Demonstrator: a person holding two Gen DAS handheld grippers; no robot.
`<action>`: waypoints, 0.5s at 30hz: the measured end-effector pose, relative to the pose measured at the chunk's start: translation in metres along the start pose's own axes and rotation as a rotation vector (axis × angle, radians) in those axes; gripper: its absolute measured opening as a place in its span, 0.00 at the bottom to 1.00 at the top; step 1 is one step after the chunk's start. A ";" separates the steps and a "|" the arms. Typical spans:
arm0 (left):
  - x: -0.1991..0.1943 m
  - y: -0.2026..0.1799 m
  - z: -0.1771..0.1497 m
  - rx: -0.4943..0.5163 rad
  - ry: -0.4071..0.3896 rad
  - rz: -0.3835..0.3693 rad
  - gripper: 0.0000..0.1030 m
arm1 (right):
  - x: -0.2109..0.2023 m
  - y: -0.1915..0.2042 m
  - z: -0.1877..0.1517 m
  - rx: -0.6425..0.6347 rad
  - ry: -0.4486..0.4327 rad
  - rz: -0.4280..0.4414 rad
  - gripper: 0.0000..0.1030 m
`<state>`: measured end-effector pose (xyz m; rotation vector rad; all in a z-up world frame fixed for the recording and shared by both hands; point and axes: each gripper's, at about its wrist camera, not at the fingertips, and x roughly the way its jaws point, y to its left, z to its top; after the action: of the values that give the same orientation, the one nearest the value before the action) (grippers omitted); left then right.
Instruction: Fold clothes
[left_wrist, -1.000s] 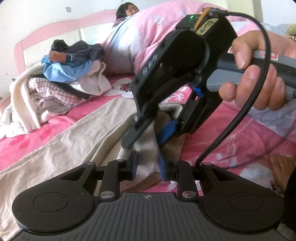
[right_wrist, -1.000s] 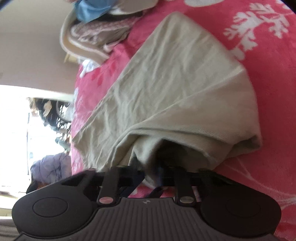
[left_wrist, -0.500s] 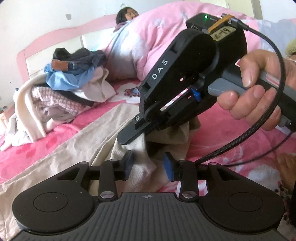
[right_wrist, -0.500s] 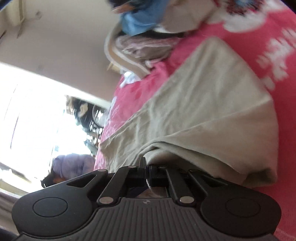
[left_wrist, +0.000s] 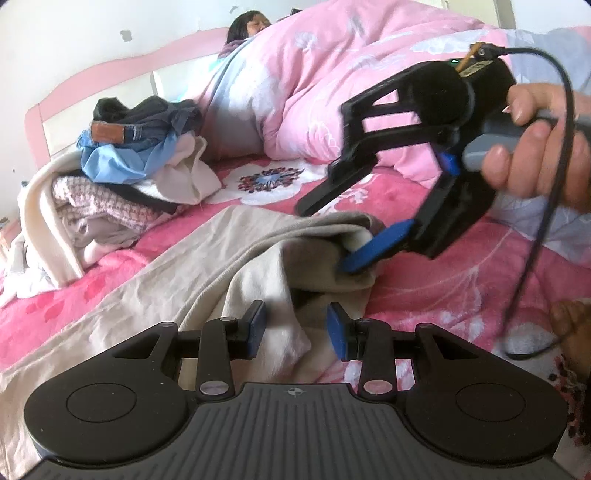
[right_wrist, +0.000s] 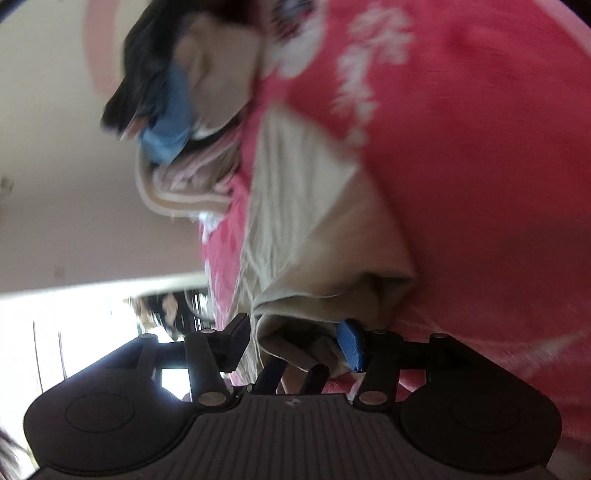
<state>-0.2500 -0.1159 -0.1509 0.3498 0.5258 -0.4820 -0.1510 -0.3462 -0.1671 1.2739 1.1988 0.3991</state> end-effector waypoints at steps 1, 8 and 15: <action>0.001 0.000 0.001 0.004 0.000 0.003 0.35 | -0.001 -0.002 0.001 0.022 -0.003 -0.010 0.54; 0.007 0.000 0.002 0.012 0.011 0.039 0.26 | 0.021 0.003 -0.005 0.038 0.105 -0.059 0.48; 0.005 0.000 0.002 0.014 -0.007 0.052 0.08 | 0.037 -0.010 0.005 0.206 0.041 -0.075 0.46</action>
<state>-0.2457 -0.1187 -0.1519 0.3747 0.5059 -0.4364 -0.1362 -0.3227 -0.1935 1.3971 1.3448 0.2533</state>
